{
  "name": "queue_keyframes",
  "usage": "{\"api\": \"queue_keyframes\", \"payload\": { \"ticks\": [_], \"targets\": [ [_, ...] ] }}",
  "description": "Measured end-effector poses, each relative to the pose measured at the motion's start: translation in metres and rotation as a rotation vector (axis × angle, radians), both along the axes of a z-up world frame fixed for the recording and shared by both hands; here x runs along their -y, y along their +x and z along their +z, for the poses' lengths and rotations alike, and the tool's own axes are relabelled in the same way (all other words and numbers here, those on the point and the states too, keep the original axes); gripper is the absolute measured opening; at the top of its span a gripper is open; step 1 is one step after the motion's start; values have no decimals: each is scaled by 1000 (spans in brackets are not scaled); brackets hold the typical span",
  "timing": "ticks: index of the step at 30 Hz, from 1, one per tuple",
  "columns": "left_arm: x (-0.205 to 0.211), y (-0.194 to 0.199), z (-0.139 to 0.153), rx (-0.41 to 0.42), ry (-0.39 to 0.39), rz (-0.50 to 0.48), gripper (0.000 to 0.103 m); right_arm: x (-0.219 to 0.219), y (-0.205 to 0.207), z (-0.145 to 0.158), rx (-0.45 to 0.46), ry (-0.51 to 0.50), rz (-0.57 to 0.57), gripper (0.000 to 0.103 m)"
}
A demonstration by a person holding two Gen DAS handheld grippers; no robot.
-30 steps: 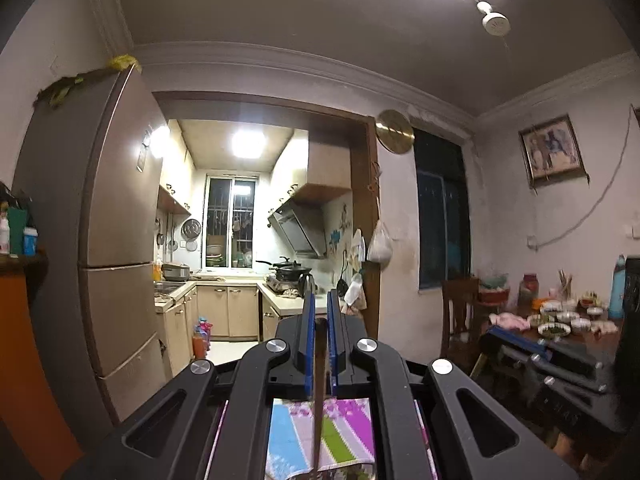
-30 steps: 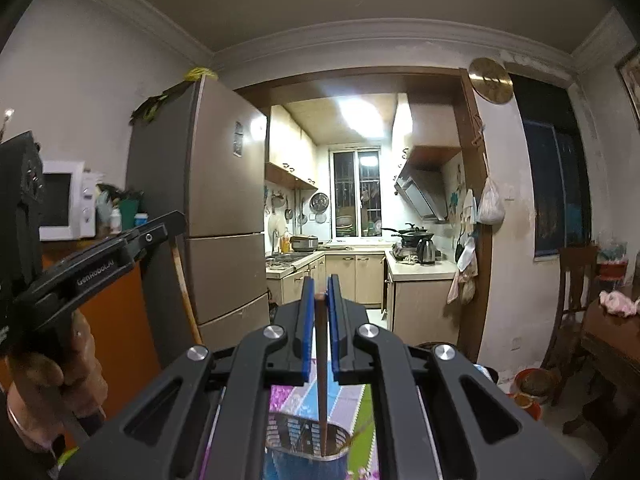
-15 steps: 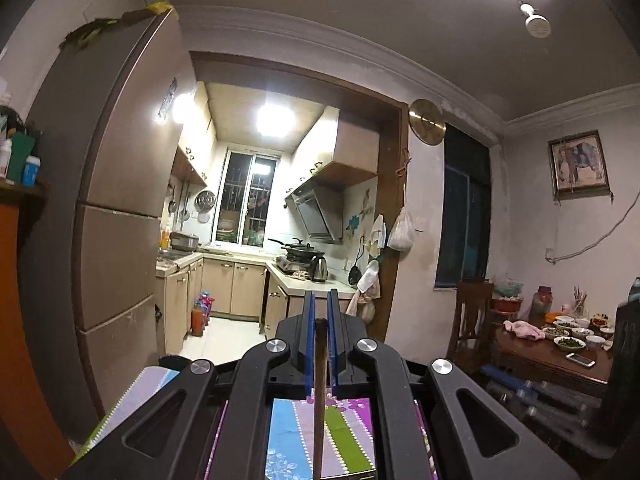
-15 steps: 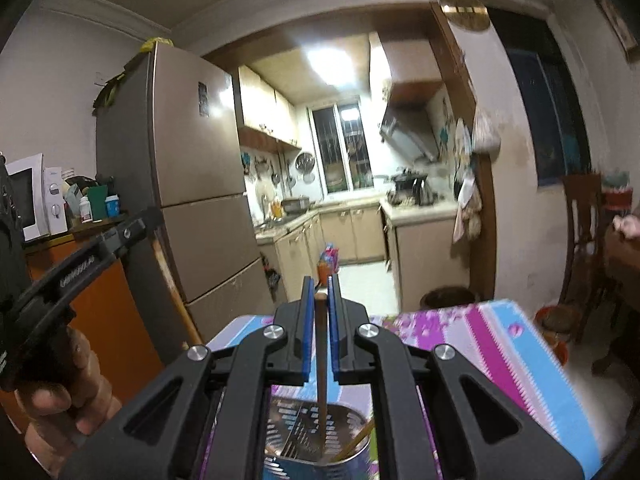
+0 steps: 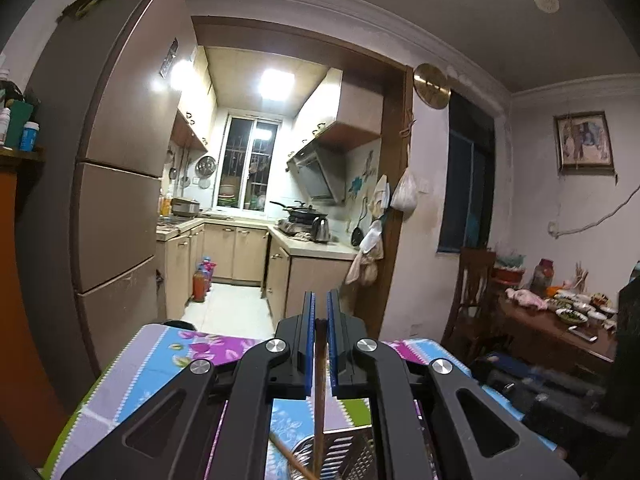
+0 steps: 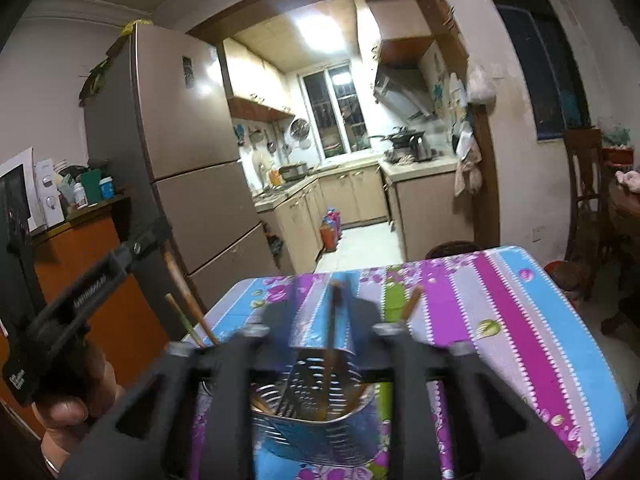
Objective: Organize utensils
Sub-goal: 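Open the left tool over the holder while the right tool releases its chopstick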
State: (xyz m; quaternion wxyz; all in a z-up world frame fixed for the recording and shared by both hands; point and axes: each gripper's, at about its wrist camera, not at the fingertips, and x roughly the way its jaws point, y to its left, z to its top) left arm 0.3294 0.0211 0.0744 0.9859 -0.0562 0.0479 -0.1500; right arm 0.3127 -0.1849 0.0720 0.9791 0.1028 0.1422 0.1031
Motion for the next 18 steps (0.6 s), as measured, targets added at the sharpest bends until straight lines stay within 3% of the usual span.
{"api": "queue_keyframes", "payload": {
  "ticks": [5,8,9,11,15,18],
  "targets": [
    [-19,-11,15,5,-15,25,9,38,-28,14,39,9,-77,47],
    [-39,-41,38,65,-45,48,11,67,-57,27,66,9,-121,47],
    [-46,-54,45,91,-50,58,13,78,-69,31,78,10,-138,47],
    [-58,-77,54,133,-56,77,28,102,-96,39,99,17,-174,47],
    [-82,-140,61,194,0,125,35,144,-154,44,127,-38,-277,47],
    [-94,-177,51,168,64,149,43,167,-190,39,128,-76,-342,47]
  ]
}}
